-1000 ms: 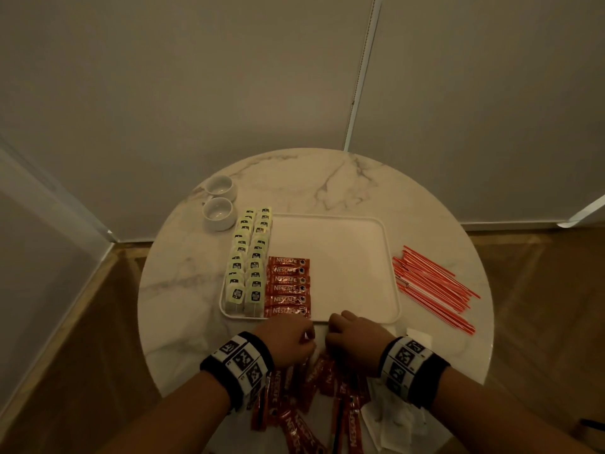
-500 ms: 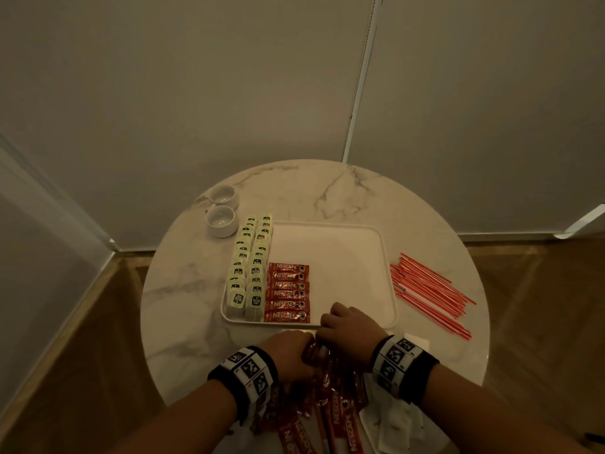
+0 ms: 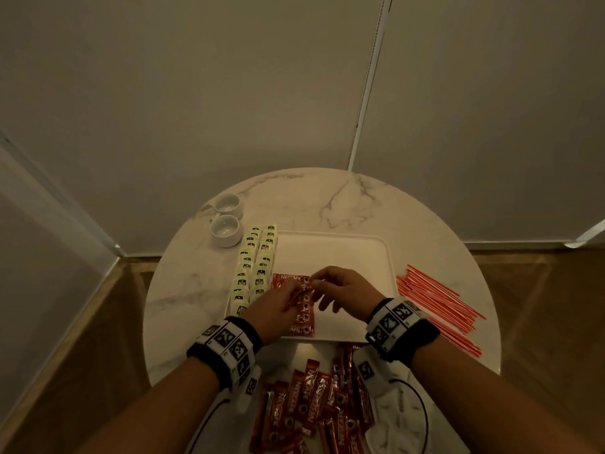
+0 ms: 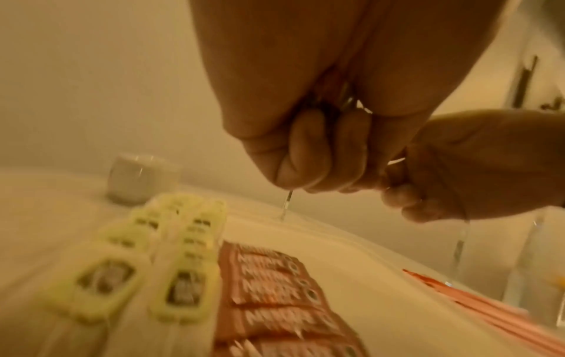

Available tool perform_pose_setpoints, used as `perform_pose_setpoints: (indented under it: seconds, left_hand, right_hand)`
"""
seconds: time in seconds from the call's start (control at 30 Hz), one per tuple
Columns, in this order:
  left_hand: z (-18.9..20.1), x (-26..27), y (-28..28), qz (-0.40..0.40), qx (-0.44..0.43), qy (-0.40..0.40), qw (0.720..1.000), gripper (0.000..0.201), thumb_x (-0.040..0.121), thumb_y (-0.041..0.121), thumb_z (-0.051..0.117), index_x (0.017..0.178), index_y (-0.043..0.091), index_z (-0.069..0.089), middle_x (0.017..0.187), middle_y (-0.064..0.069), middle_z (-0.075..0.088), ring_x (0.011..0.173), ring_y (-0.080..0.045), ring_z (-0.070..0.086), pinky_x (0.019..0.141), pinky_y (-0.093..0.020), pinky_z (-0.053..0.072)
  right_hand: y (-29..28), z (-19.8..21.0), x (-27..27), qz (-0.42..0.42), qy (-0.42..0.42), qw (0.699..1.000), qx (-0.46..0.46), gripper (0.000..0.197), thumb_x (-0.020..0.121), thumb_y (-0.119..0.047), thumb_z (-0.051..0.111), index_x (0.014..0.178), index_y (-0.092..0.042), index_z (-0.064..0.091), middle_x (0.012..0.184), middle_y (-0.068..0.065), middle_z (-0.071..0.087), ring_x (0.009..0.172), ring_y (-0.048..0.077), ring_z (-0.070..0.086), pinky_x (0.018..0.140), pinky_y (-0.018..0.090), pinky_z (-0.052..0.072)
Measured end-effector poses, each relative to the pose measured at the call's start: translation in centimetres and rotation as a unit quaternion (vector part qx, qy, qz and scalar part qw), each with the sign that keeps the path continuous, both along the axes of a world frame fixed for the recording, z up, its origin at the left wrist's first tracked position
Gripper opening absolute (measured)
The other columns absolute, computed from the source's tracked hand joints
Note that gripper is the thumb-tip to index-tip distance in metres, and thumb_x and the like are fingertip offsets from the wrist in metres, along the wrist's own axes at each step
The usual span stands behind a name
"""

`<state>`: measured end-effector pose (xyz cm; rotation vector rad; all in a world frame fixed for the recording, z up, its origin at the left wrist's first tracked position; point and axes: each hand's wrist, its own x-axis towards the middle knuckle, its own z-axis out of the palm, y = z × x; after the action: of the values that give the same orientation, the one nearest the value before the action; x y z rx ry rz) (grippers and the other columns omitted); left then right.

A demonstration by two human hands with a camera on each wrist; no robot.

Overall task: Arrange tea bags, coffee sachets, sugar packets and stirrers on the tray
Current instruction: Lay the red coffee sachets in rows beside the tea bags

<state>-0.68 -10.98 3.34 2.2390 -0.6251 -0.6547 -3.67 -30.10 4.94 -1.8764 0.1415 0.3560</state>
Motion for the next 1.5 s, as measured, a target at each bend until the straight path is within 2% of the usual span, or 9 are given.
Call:
perform_pose_setpoints:
  seconds: [0.2,0.33,0.53,0.77,0.87,1.03,1.13,1.3,1.5]
  left_hand:
    - [1.3,2.0,0.3,0.131,-0.135,0.153,0.970,0.022,0.088,0.035,0.062,0.102,0.018,0.063,0.096,-0.003,0.070,0.087,-0.017,0.068,0.078,-0.033,0.055]
    - [1.5,3.1,0.7,0.190,-0.135,0.101,0.967,0.012,0.088,0.024,0.065,0.085,0.013,0.069,0.074,-0.001,0.069,0.066,-0.004,0.064,0.061,-0.017,0.044]
    - [1.6,4.7,1.3,0.169,-0.108,0.079,0.977,0.016,0.086,0.017,0.066,0.071,0.013,0.068,0.063,0.002,0.066,0.060,0.003,0.059,0.066,-0.020,0.041]
    - [2.8,5.8,1.6,0.164,-0.127,0.084,0.975,0.013,0.089,0.011,0.061,0.093,0.011,0.073,0.074,-0.007,0.071,0.049,0.006,0.056,0.054,-0.010,0.037]
    - [2.4,6.9,1.7,0.155,-0.096,0.051,0.982,0.012,0.090,0.016,0.061,0.092,0.015,0.073,0.074,-0.001,0.073,0.070,0.003,0.064,0.070,-0.012,0.042]
    - [0.9,7.8,2.0,0.182,0.027,-0.013,0.983,0.023,0.097,0.024,0.048,0.079,0.014,0.058,0.070,-0.001,0.059,0.065,-0.014,0.055,0.056,-0.021,0.038]
    - [0.1,7.0,1.8,0.135,0.087,-0.031,0.986,0.023,0.097,0.022,0.045,0.082,0.013,0.058,0.081,0.001,0.057,0.078,-0.017,0.054,0.065,-0.026,0.038]
    - [-1.6,5.9,1.4,0.037,0.132,-0.065,0.988,0.023,0.095,0.020,0.045,0.110,0.018,0.063,0.108,0.006,0.050,0.095,-0.011,0.052,0.090,-0.033,0.048]
    - [-3.3,5.2,0.6,-0.045,0.209,-0.088,0.973,0.047,0.097,0.022,0.041,0.143,0.032,0.036,0.150,0.013,0.031,0.130,-0.018,0.029,0.111,-0.037,0.030]
  right_hand:
    - [-0.1,0.0,2.6,-0.017,-0.059,0.997,0.042,0.018,0.086,0.000,0.062,0.093,-0.017,0.063,0.082,0.012,0.068,0.070,0.021,0.062,0.059,0.028,0.048]
    - [-0.3,-0.7,3.7,-0.014,-0.066,0.997,0.031,0.018,0.085,-0.001,0.064,0.091,-0.019,0.065,0.078,0.006,0.069,0.070,0.018,0.063,0.062,0.027,0.049]
    - [0.5,-0.9,4.7,-0.001,-0.033,0.999,0.029,0.011,0.085,-0.012,0.068,0.092,-0.020,0.066,0.082,0.001,0.069,0.075,0.013,0.065,0.067,0.027,0.053]
    - [0.5,-0.5,6.2,0.033,-0.010,0.999,-0.011,0.011,0.087,-0.008,0.064,0.093,-0.012,0.072,0.074,-0.004,0.069,0.060,-0.002,0.060,0.055,0.015,0.045]
    - [-0.1,-0.8,7.5,0.037,0.004,0.998,-0.047,0.018,0.087,-0.006,0.062,0.096,-0.015,0.074,0.076,-0.007,0.069,0.061,-0.002,0.057,0.053,0.015,0.044]
    - [-0.9,-3.1,10.0,-0.102,0.023,0.991,-0.081,0.017,0.084,-0.003,0.063,0.091,-0.010,0.076,0.073,-0.001,0.068,0.069,0.012,0.058,0.060,0.018,0.049]
    - [-0.6,-5.0,11.1,-0.121,0.051,0.984,-0.117,0.016,0.084,-0.003,0.064,0.091,-0.010,0.077,0.089,0.008,0.073,0.078,0.017,0.062,0.074,0.029,0.052]
    - [-0.1,-7.4,11.9,-0.073,0.077,0.978,-0.180,0.021,0.087,-0.006,0.061,0.099,-0.015,0.075,0.101,0.004,0.072,0.087,0.014,0.062,0.075,0.023,0.047]
    - [0.3,-9.0,12.6,-0.047,0.071,0.965,-0.247,0.017,0.087,-0.020,0.061,0.095,-0.027,0.075,0.108,0.002,0.069,0.098,0.016,0.063,0.085,0.024,0.050]
